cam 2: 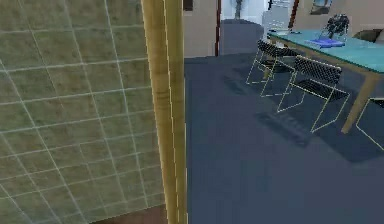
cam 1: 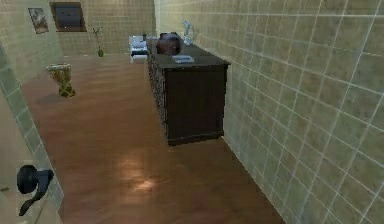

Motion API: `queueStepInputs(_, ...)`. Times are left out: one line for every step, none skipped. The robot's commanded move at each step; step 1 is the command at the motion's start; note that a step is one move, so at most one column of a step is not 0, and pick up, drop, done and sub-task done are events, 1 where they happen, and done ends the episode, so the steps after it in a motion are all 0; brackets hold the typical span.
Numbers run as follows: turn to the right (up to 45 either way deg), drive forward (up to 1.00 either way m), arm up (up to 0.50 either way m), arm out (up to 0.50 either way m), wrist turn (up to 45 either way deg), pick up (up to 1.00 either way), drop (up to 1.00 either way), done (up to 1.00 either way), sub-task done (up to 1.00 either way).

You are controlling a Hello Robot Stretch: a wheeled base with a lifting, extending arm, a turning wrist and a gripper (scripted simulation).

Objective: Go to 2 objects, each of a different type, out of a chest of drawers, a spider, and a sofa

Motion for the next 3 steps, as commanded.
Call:
queueStepInputs(0.0,1.00,0.00,0.00,0.0,0.00,0.00,0.00,0.00)
queueStepInputs(0.0,0.10,0.00,0.00,0.0,0.00,0.00,0.00,0.00)
queueStepInputs(0.0,0.00,0.00,0.00,0.0,0.00,0.00,1.00,0.00)
